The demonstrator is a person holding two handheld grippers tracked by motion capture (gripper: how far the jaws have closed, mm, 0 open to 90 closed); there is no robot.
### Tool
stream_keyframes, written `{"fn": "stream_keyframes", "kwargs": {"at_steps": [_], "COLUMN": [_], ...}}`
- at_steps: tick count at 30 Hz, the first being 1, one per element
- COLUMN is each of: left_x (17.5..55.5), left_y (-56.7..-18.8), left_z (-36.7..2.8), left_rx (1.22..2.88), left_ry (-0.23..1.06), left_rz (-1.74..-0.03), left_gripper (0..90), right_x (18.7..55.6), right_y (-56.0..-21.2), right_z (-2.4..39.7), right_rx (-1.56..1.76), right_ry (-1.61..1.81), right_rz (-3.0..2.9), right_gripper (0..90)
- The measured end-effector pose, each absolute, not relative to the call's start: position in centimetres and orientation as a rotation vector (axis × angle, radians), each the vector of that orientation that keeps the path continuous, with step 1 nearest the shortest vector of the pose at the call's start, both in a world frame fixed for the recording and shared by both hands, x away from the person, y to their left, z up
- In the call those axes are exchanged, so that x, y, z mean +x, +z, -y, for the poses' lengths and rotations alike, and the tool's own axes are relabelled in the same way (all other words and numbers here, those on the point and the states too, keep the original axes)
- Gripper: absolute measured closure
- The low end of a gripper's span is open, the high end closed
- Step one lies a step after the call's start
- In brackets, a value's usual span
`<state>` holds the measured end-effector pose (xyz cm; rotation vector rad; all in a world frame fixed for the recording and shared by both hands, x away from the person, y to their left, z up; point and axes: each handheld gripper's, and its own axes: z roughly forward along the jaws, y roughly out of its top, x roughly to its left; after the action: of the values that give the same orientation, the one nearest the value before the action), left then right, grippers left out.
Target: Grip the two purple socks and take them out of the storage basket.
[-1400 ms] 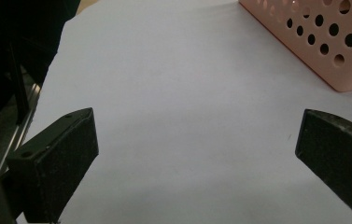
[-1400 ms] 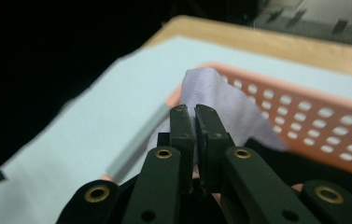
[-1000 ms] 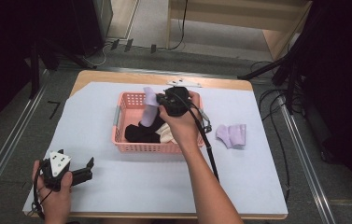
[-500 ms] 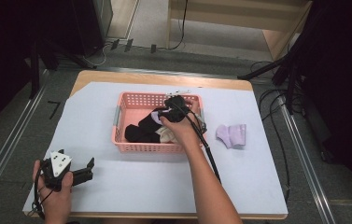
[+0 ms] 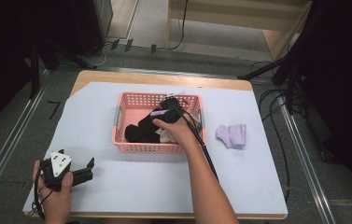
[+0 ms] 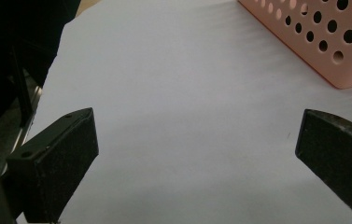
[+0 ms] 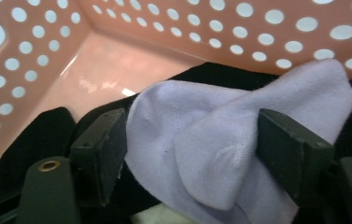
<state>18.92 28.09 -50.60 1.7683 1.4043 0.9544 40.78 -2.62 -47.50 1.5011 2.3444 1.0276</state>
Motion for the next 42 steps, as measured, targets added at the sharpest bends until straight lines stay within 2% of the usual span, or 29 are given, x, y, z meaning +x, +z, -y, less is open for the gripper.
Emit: {"fn": "stream_keyframes", "kwargs": {"at_steps": [11, 12, 14, 16, 18, 20, 21, 22, 26, 42], "left_x": [18.9, 18.9, 18.9, 18.9, 18.9, 18.9, 18.9, 18.9, 18.9, 19.0], "left_y": [-50.6, -50.6, -50.6, -50.6, -50.6, -50.6, -50.6, -50.6, -50.6, -50.6], "left_z": [-28.1, -28.1, -28.1, -28.1, -28.1, -28.1, -28.1, -28.1, -28.1, -28.1], "left_rx": [1.776, 1.776, 1.775, 1.775, 1.776, 1.778, 1.774, 1.774, 1.773, 1.78], "left_ry": [0.954, 0.953, 0.954, 0.953, 0.952, 0.953, 0.953, 0.953, 0.952, 0.952], "left_rz": [-1.403, -1.403, -1.403, -1.405, -1.406, -1.405, -1.401, -1.401, -1.403, -1.403], "left_gripper": [0.1, 0.1, 0.1, 0.1, 0.1, 0.1, 0.1, 0.1, 0.1, 0.1], "right_x": [40.6, 40.6, 40.6, 40.6, 40.6, 40.5, 40.4, 40.4, 40.3, 38.7], "right_y": [-48.0, -48.2, -48.4, -48.2, -48.1, -47.9, -47.7, -47.6, -47.1, -43.6], "right_z": [2.1, 2.0, 2.0, 2.0, 2.1, 2.3, 2.4, 2.5, 2.9, 5.5], "right_rx": [1.458, 1.438, 1.402, 1.399, 1.392, 1.391, 1.376, 1.371, 1.39, 1.363], "right_ry": [0.969, 0.933, 0.828, 0.831, 0.835, 0.846, 0.855, 0.855, 0.891, 1.193], "right_rz": [-2.363, -2.36, -2.346, -2.336, -2.337, -2.335, -2.338, -2.34, -2.319, -2.066], "right_gripper": [23.9, 27.0, 41.8, 52.3, 55.4, 64.4, 72.7, 75.8, 80.1, 81.1]}}
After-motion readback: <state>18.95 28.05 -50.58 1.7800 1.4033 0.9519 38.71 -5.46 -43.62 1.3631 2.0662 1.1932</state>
